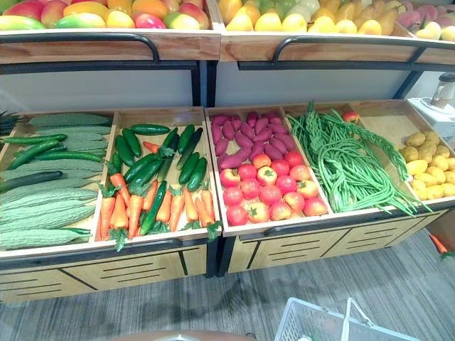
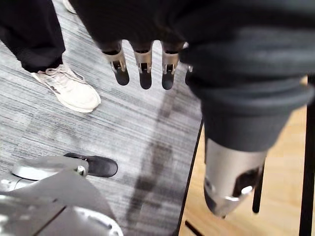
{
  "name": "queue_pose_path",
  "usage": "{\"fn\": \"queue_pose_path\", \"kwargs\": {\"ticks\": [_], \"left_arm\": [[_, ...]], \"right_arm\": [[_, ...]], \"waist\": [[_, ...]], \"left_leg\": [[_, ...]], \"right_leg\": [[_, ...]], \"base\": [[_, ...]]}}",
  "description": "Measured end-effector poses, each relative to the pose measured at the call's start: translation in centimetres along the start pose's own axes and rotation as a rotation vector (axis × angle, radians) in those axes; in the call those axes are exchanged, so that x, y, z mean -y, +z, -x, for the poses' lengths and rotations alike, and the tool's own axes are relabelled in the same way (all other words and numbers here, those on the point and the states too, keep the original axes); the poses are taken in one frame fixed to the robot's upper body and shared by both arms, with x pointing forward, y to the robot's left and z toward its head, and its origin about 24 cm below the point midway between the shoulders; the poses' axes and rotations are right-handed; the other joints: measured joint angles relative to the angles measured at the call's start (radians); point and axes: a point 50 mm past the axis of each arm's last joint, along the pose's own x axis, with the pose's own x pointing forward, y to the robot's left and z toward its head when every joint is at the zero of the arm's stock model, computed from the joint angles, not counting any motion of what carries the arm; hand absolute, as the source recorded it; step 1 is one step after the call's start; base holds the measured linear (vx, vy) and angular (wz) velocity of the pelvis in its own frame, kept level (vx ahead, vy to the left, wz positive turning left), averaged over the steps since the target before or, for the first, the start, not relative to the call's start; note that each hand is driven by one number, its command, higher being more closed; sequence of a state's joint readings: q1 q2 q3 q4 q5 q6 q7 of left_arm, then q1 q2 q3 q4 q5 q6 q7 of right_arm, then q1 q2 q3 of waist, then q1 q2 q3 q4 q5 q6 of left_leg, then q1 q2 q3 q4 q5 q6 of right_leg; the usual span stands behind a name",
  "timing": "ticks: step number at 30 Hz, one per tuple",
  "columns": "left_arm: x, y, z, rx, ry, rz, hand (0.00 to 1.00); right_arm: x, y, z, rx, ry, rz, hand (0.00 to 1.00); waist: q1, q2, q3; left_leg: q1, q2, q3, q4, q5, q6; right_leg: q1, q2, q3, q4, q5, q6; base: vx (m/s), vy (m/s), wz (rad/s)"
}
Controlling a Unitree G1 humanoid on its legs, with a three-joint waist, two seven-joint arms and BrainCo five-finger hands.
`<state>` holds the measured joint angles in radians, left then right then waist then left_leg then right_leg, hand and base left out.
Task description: Pick vegetable in the basket
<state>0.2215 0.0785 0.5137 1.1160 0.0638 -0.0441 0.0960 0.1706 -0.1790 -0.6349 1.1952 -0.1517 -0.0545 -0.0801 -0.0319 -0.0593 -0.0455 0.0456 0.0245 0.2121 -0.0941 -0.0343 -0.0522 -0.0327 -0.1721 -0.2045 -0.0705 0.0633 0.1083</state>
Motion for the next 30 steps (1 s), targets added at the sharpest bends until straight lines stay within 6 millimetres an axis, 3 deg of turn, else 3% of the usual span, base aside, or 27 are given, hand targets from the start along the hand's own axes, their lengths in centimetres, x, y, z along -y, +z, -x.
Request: {"fn": "queue_pose_path", "kwargs": {"ticks": [6,8,10,12,13,14,15,16,18,19,22,26,27,29,30], "left_arm": [[1.0,0.0,0.1,0.012,-0.046,-0.106,0.0],[1.2,0.1,0.1,0.017,-0.051,-0.118,0.0],[1.2,0.1,0.1,0.017,-0.046,-0.122,0.0],[1.2,0.5,0.0,0.028,-0.043,-0.136,0.0],[1.5,0.9,0.0,0.039,-0.045,-0.15,0.0],[1.8,1.2,0.0,0.048,-0.053,-0.163,0.0],[1.9,1.2,0.0,0.057,-0.053,-0.188,0.0],[2.0,1.5,0.0,0.067,-0.054,-0.198,0.0],[2.1,2.2,-0.1,0.1,-0.056,-0.217,0.0],[2.3,2.3,-0.1,0.108,-0.062,-0.24,0.0],[2.2,2.7,-0.1,0.123,-0.067,-0.279,0.0],[2.0,3.0,-0.2,0.137,-0.067,-0.298,0.0],[2.0,3.3,-0.2,0.149,-0.065,-0.309,0.0],[2.6,3.8,-0.2,0.166,-0.076,-0.335,0.0],[3.0,4.2,-0.2,0.183,-0.086,-0.35,0.0]], "right_arm": [[-0.4,0.2,0.0,0.006,0.013,0.013,1.0],[-0.6,0.6,-0.1,0.013,0.015,-0.009,1.0],[-0.7,0.5,0.0,0.01,0.018,-0.031,1.0],[-1.6,0.6,0.1,0.018,0.037,-0.044,1.0],[-2.3,1.1,0.1,0.034,0.052,-0.05,1.0],[-3.0,1.7,0.1,0.057,0.07,-0.052,1.0],[-3.5,2.1,0.2,0.078,0.079,-0.054,1.0],[-3.7,2.3,0.2,0.082,0.089,-0.052,1.0],[-4.2,2.0,0.4,0.073,0.102,-0.045,1.0],[-4.0,1.0,0.4,0.043,0.095,-0.041,1.0],[-3.6,0.7,0.4,0.035,0.085,-0.044,1.0],[-4.0,1.3,0.3,0.037,0.1,-0.016,1.0],[-4.7,1.9,0.4,0.049,0.122,-0.007,1.0],[-5.3,2.6,0.4,0.072,0.138,0.01,1.0],[-5.8,3.0,0.4,0.08,0.151,0.01,1.0]], "waist": [[0.006,0.006,0.011],[0.004,0.019,0.06],[0.002,0.029,0.066],[0.005,0.025,0.082],[0.008,0.025,0.099],[0.008,0.037,0.116],[0.008,0.056,0.126],[0.009,0.051,0.132],[0.005,0.045,0.14],[0.009,0.051,0.144],[0.006,0.051,0.149],[0.01,0.043,0.16],[0.009,0.038,0.165],[0.013,0.055,0.167],[0.013,0.057,0.167]], "left_leg": [[0.005,0.0,0.009,0.034,-0.027,0.001],[-0.075,0.044,0.011,0.327,-0.188,0.012],[-0.115,0.078,0.023,0.456,-0.259,0.016],[-0.135,0.104,0.061,0.504,-0.288,0.024],[-0.131,0.114,0.096,0.509,-0.295,0.026],[-0.131,0.14,0.146,0.516,-0.302,0.03],[-0.134,0.165,0.21,0.506,-0.298,0.045],[-0.134,0.172,0.241,0.496,-0.292,0.057],[-0.123,0.172,0.314,0.456,-0.267,0.08],[-0.091,0.174,0.381,0.407,-0.242,0.085],[-0.068,0.176,0.501,0.362,-0.207,0.092],[-0.062,0.218,0.669,0.403,-0.2,0.082],[-0.059,0.242,0.71,0.422,-0.187,0.059],[-0.068,0.273,0.736,0.414,-0.167,0.035],[-0.074,0.281,0.771,0.43,-0.161,0.029]], "right_leg": [[0.002,-0.005,0.017,0.028,-0.023,0.012],[-0.013,-0.011,0.029,0.165,-0.096,0.023],[-0.035,0.002,0.054,0.226,-0.117,0.035],[-0.071,0.016,0.109,0.257,-0.097,0.052],[-0.096,0.032,0.143,0.268,-0.066,0.051],[-0.123,0.051,0.169,0.249,0.007,0.039],[-0.132,0.07,0.178,0.194,0.089,0.025],[-0.146,0.068,0.154,0.207,0.081,0.012],[-0.188,0.026,0.004,0.393,-0.007,-0.079],[-0.175,-0.004,-0.084,0.514,-0.079,-0.096],[-0.096,-0.064,-0.181,0.633,-0.136,-0.099],[-0.029,-0.157,-0.319,0.592,-0.166,-0.097],[-0.036,-0.133,-0.354,0.532,-0.179,-0.067],[-0.031,-0.058,-0.355,0.38,-0.187,-0.051],[-0.024,-0.042,-0.354,0.303,-0.239,-0.019]], "base": [[0.0,-0.005,-0.04],[-0.02,0.029,-0.14],[-0.02,0.088,-0.32],[-0.04,0.102,-0.64],[-0.15,0.135,-1.07],[-0.25,0.212,-1.45],[-0.25,0.19,-1.38],[-0.22,0.152,-1.15],[-0.19,0.155,-1.08],[-0.16,0.169,-1.15],[-0.08,0.039,-1.25],[-0.09,-0.192,-1.38],[-0.07,-0.246,-1.5],[-0.12,-0.339,-1.61],[-0.11,-0.356,-1.34]]}}
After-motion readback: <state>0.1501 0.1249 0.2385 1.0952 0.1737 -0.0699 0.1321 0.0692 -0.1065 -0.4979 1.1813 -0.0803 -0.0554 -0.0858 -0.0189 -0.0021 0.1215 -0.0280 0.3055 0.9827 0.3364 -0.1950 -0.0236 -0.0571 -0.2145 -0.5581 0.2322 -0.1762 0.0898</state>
